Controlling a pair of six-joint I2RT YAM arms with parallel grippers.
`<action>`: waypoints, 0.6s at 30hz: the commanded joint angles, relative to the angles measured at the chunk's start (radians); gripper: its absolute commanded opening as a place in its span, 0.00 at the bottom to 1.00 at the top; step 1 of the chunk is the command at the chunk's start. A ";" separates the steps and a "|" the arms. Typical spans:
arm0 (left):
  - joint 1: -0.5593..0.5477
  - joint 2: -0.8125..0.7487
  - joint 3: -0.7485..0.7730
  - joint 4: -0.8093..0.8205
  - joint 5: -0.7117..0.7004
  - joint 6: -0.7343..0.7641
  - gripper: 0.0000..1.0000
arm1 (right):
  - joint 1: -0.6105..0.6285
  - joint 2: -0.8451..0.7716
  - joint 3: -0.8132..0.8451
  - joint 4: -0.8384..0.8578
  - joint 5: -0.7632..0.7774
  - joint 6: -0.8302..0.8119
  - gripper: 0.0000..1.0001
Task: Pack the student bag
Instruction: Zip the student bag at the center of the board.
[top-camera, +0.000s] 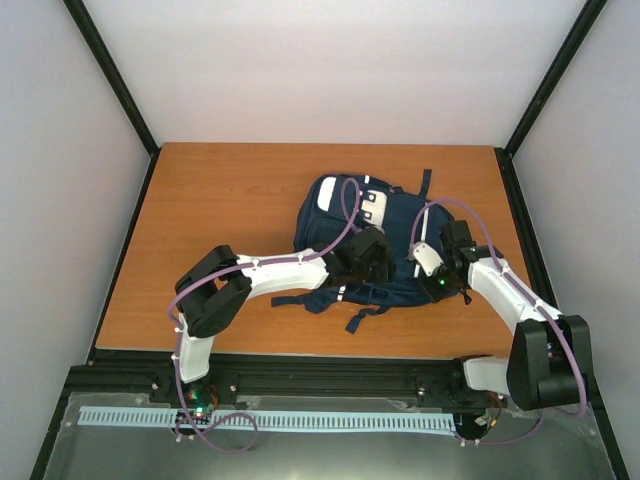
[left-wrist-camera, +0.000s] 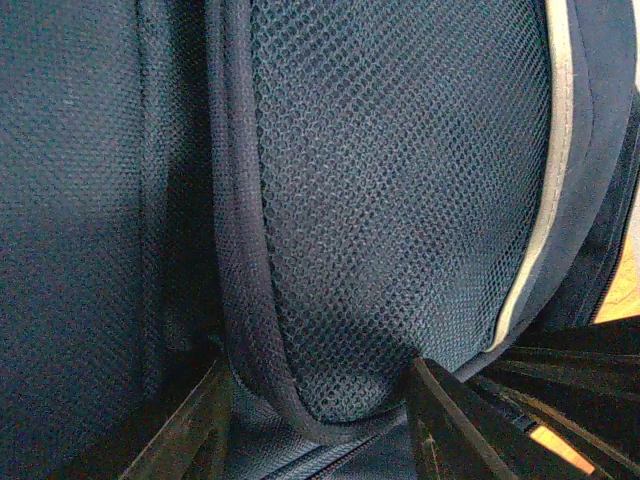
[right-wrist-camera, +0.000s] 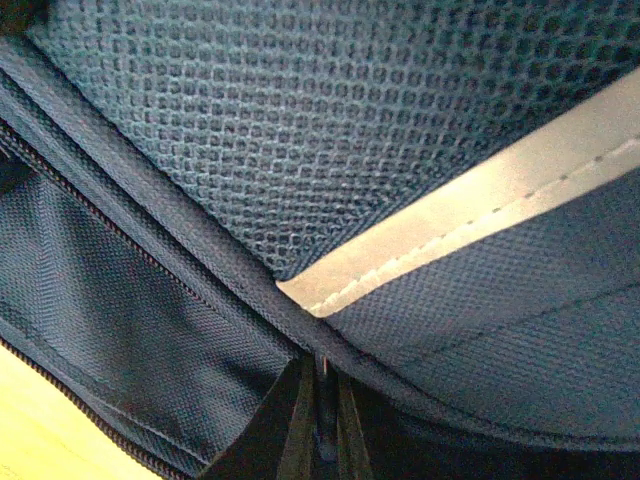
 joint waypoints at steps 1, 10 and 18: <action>0.011 0.013 0.001 0.007 -0.027 -0.014 0.50 | 0.004 -0.024 -0.006 0.040 0.041 0.008 0.05; 0.011 0.011 -0.006 0.014 -0.025 -0.013 0.50 | 0.004 0.041 -0.002 0.013 -0.015 -0.011 0.20; 0.014 0.007 -0.039 0.009 -0.038 -0.010 0.50 | 0.004 -0.003 0.022 -0.030 0.031 -0.025 0.03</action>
